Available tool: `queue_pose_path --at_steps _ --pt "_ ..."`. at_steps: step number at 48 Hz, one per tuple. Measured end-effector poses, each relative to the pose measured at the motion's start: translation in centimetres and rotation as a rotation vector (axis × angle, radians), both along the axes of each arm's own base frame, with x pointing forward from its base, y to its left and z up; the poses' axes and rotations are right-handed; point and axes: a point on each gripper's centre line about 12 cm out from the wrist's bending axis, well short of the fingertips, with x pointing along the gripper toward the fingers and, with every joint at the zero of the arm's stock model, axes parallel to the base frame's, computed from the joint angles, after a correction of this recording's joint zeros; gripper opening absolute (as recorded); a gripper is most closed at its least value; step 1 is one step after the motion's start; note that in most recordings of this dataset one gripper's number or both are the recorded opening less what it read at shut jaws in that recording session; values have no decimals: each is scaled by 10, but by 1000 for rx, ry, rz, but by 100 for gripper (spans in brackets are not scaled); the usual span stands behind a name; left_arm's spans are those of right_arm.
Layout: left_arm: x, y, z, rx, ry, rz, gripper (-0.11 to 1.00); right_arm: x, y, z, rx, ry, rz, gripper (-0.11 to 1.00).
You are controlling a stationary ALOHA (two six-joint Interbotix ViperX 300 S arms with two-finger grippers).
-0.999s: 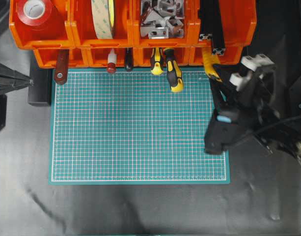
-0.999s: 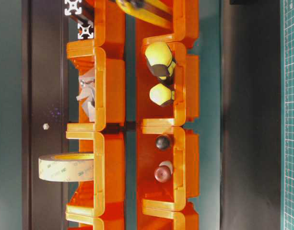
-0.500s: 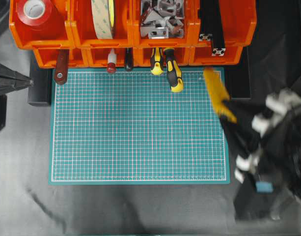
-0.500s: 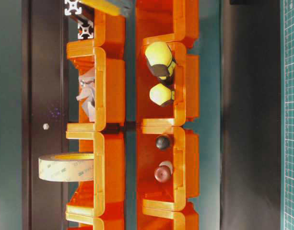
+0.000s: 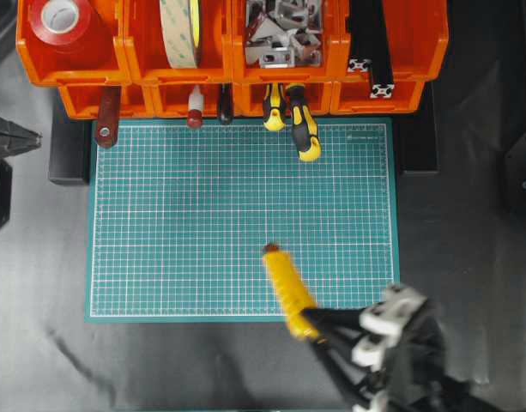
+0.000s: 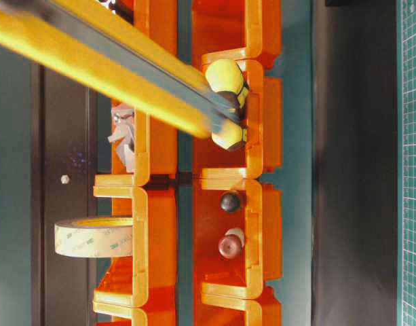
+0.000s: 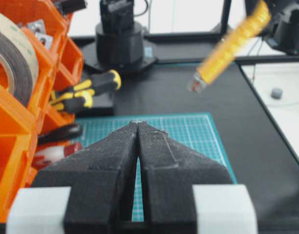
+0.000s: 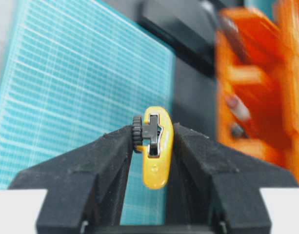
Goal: Pick cutter from container rack with right arm.
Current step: 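Pull the yellow cutter out of the rack and carry it over the mat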
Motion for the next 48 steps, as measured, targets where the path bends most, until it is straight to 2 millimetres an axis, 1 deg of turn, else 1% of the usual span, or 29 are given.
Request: queue_pose_path --at_steps 3,9,16,22,29,36,42,48 --pt "0 0 -1 0 5 0 -1 9 -1 -15 4 15 36 28" --pt "0 0 -1 -12 5 1 -1 22 -13 -44 3 59 68 28" --pt "0 0 0 -23 4 3 -1 33 -41 -77 19 109 98 28" --pt "0 0 0 -23 4 0 -1 40 -65 -95 26 129 121 28" --pt "0 -1 -1 -24 6 -1 -1 51 -88 -111 20 142 135 28" --pt "0 -2 0 -23 3 -7 -1 64 -107 -120 11 144 136 28" --pt "0 -2 0 -24 3 -12 -1 70 -117 -131 2 160 131 28" --pt "0 -2 0 -24 4 -12 -1 73 -122 -141 4 178 130 28"
